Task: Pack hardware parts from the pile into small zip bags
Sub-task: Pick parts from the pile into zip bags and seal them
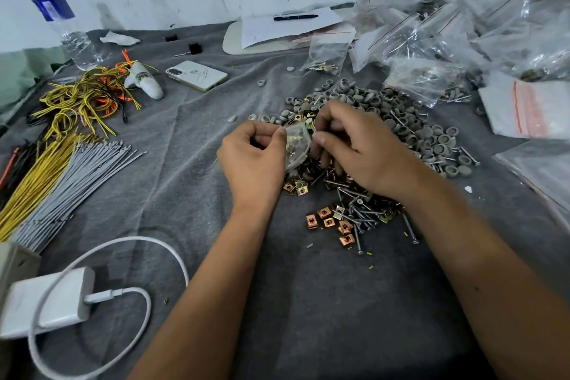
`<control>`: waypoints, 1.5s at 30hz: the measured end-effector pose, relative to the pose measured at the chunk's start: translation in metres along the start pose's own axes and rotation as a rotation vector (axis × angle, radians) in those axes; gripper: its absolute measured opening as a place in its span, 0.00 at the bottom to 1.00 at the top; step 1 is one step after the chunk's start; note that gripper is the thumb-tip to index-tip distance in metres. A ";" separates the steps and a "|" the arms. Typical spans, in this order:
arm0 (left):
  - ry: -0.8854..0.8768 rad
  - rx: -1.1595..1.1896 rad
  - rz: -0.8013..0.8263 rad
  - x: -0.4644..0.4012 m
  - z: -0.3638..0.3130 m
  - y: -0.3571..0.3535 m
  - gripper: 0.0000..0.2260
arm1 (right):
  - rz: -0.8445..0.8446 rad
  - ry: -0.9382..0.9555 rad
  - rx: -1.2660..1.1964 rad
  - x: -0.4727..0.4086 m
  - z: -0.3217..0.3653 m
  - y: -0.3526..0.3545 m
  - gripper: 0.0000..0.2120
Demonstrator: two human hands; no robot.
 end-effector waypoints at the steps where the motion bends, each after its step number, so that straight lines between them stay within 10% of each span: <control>1: -0.001 0.001 0.015 0.001 0.000 -0.001 0.04 | -0.048 0.011 0.011 0.000 -0.001 -0.001 0.04; 19: 0.009 0.031 0.025 0.006 -0.003 -0.003 0.03 | -0.238 0.169 0.239 -0.002 -0.002 0.001 0.05; 31: 0.041 0.040 -0.041 0.004 -0.002 -0.001 0.05 | 0.350 0.065 0.517 -0.003 -0.008 0.005 0.08; 38: 0.016 0.026 -0.024 0.004 -0.003 -0.001 0.03 | -0.184 -0.011 0.016 -0.003 -0.003 0.005 0.02; 45: -0.048 -0.003 0.024 0.009 -0.007 -0.002 0.03 | -0.159 0.057 -0.105 0.001 0.002 -0.003 0.03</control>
Point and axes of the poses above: each hand's wrist, its own x-axis away from the middle knuckle, its own y-axis out of the back of the hand, z = x × y, the point moved 1 cm from there along -x, towards the middle knuckle, and after that the axes turned 11 degrees about -z, right-handed, at the moved point
